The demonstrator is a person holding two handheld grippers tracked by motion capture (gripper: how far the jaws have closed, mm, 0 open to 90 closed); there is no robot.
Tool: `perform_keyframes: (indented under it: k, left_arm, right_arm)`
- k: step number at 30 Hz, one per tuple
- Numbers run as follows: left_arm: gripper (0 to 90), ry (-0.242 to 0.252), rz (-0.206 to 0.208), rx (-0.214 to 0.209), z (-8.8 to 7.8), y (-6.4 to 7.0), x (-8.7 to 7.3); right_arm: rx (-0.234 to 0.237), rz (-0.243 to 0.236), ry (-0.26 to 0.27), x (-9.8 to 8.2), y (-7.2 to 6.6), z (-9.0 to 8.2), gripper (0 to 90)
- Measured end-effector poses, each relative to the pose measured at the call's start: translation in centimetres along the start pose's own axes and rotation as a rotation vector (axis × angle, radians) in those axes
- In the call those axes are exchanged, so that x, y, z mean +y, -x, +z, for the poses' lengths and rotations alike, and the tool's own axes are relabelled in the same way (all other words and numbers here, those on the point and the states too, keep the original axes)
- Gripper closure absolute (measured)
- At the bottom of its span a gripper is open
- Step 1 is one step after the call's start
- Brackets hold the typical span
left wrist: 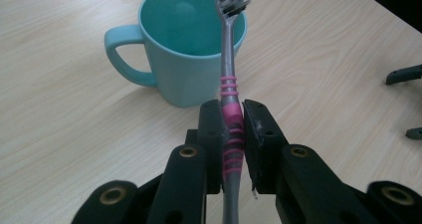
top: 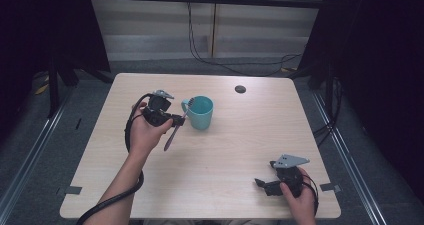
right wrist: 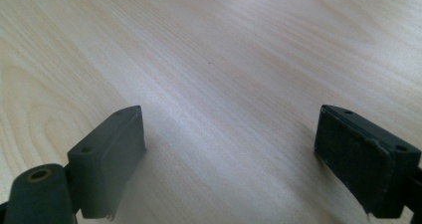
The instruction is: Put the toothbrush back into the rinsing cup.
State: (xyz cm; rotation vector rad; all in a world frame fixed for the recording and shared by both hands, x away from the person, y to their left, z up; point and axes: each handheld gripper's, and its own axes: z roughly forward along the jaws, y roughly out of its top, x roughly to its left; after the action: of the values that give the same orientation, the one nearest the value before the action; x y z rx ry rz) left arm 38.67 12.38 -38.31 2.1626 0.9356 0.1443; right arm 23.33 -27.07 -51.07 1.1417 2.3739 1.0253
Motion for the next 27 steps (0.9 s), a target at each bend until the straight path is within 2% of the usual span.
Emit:
perform_keyframes:
  k: [11, 20, 23, 27]
  left_arm:
    - [79.2, 0.064, -0.006, -0.012, 0.2, 0.2, 1.0]
    - [79.2, 0.089, 0.001, -0.002, 0.2, 0.4, 1.7]
    - [79.2, 0.112, -0.003, -0.003, 0.1, 0.4, 2.1]
    - [79.2, 0.113, 0.001, -0.002, 0.2, 0.6, 2.3]
  right_arm:
    - [0.0, -0.001, 0.0, 0.0, 0.0, 0.0, 11.8]
    - [0.0, -0.002, 0.001, 0.0, 0.0, 0.0, 11.8]
    - [-0.001, -0.002, 0.001, 0.0, 0.0, 0.0, 11.8]
    - [-0.001, -0.002, 0.001, 0.0, 0.0, 0.0, 11.8]
